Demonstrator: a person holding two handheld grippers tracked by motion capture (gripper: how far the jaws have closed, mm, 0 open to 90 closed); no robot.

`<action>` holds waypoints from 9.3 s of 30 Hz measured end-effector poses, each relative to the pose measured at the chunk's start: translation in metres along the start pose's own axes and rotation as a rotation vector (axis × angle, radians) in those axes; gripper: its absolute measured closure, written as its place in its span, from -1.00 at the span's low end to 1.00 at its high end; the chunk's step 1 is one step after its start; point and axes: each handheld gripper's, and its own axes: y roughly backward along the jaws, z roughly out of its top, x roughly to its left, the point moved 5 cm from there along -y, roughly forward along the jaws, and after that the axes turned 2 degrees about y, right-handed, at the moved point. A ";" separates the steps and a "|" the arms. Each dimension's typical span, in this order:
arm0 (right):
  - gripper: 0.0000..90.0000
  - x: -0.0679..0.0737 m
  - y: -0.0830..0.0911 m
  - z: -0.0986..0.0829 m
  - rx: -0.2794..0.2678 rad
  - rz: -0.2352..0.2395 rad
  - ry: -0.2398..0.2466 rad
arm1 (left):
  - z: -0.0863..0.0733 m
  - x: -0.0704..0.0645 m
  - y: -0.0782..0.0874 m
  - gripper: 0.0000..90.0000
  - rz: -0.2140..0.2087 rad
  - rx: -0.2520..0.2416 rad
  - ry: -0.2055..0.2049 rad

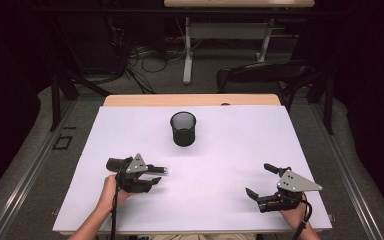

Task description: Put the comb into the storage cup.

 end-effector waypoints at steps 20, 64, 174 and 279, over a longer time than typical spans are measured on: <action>-0.98 0.002 -0.002 0.000 0.011 0.004 0.000 | 0.011 0.013 0.022 -1.00 0.002 0.067 -0.162; -0.98 0.002 -0.005 -0.002 0.019 0.026 -0.006 | 0.022 0.065 0.005 -0.53 -0.113 0.401 -0.519; -1.00 0.033 -0.073 0.043 0.285 0.206 0.121 | 0.136 -0.020 -0.017 0.61 -0.106 0.635 -0.989; 0.62 0.023 -0.126 0.051 0.204 0.023 0.181 | 0.120 -0.019 0.016 -1.00 -0.001 -0.125 -0.259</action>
